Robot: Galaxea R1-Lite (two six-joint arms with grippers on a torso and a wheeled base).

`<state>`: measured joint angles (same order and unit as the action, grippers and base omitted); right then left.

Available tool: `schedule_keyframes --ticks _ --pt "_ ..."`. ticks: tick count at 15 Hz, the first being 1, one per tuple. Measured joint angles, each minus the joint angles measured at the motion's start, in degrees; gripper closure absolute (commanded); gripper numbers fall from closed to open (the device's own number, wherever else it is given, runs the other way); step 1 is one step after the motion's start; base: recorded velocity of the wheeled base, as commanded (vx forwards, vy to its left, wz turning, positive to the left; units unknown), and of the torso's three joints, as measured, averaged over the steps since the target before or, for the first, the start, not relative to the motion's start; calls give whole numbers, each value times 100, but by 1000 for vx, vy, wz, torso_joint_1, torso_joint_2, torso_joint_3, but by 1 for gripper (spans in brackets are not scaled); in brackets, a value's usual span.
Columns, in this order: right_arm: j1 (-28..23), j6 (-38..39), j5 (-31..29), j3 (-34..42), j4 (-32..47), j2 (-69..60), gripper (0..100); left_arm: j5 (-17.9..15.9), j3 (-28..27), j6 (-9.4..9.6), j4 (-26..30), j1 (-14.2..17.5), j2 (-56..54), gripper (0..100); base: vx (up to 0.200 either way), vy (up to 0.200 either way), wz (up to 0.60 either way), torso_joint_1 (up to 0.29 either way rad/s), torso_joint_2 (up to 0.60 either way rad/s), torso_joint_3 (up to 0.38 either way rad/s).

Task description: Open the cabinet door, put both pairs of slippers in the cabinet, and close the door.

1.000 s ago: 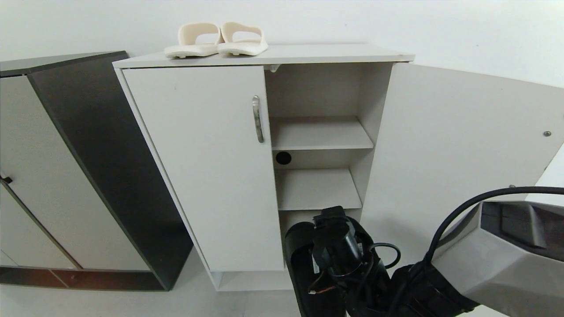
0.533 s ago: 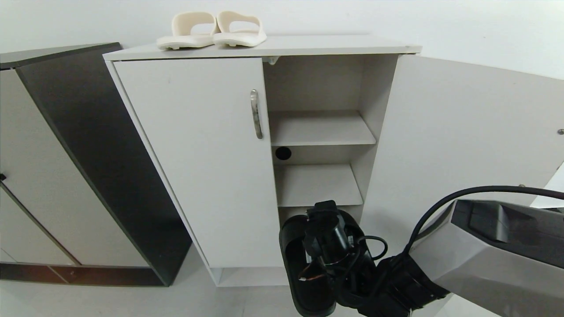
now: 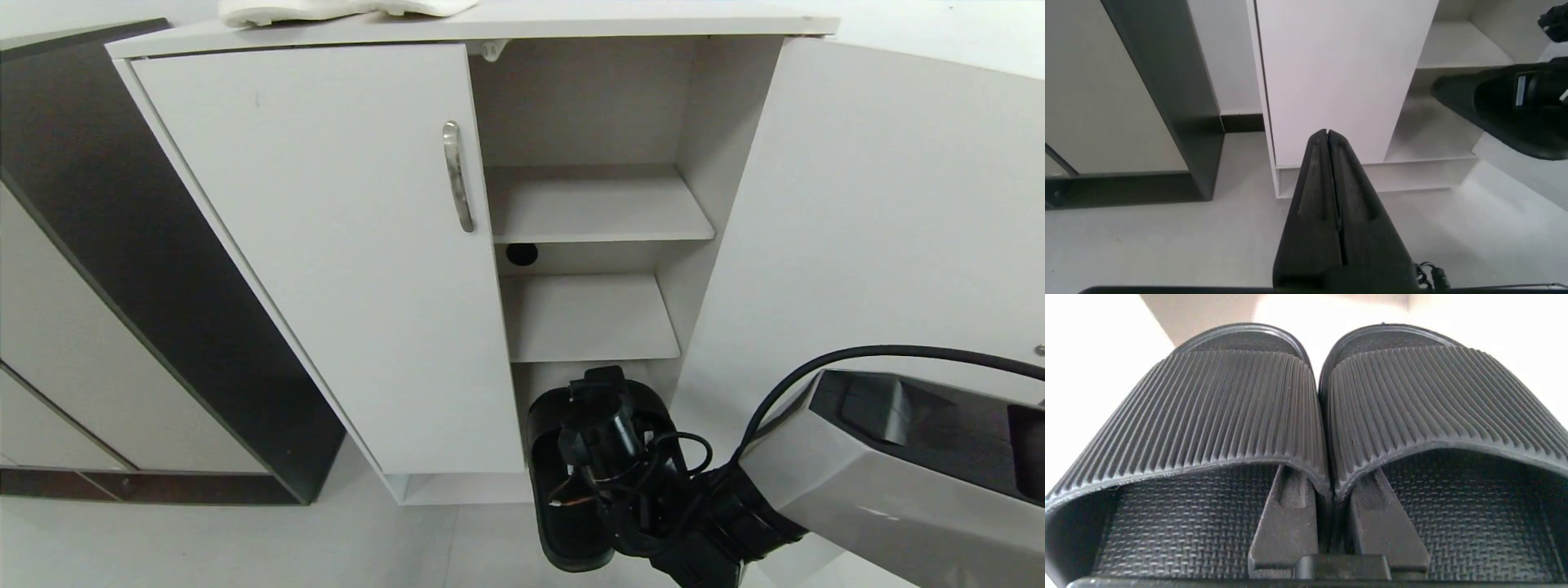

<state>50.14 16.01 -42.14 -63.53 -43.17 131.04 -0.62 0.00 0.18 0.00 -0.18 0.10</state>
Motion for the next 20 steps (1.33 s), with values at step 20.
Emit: schedule_keyframes --ticks 20 --pt "-310 -1240 -250 344 -2545 427 100 0 0 -9 0 0 0 100 20 0 0 0 1 -5"
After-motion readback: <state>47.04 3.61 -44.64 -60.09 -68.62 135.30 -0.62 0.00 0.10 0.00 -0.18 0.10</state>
